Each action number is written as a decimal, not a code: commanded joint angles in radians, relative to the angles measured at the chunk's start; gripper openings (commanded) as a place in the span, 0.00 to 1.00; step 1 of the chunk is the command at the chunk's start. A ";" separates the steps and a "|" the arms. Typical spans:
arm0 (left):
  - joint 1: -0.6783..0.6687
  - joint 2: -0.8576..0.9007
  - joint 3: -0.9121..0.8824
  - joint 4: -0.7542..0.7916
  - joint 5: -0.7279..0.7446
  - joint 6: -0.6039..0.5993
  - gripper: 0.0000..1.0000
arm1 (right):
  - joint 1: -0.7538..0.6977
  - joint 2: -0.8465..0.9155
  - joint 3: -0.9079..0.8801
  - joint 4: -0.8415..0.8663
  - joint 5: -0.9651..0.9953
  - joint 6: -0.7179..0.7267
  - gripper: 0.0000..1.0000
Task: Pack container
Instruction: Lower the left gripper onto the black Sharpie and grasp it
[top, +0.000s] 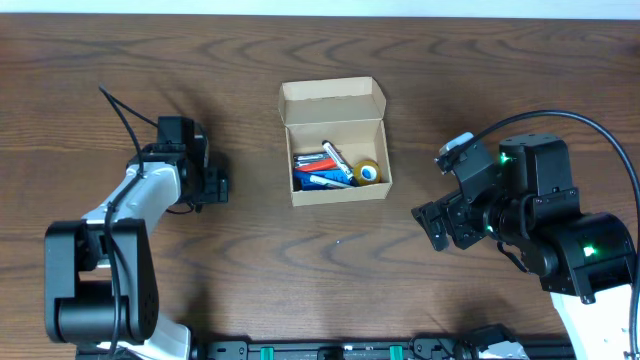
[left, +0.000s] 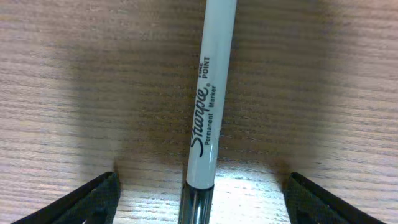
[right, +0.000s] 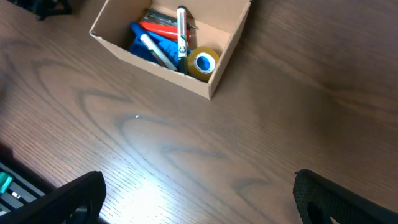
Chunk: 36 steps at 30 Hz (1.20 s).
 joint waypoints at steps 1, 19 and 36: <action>0.001 0.008 -0.006 0.004 -0.018 -0.008 0.84 | -0.006 0.000 0.003 -0.002 -0.007 0.010 0.99; 0.001 0.008 -0.006 0.003 -0.018 -0.034 0.38 | -0.006 0.000 0.003 -0.002 -0.006 0.010 0.99; 0.001 0.007 0.039 -0.056 -0.013 -0.105 0.06 | -0.006 0.000 0.003 -0.002 -0.007 0.010 0.99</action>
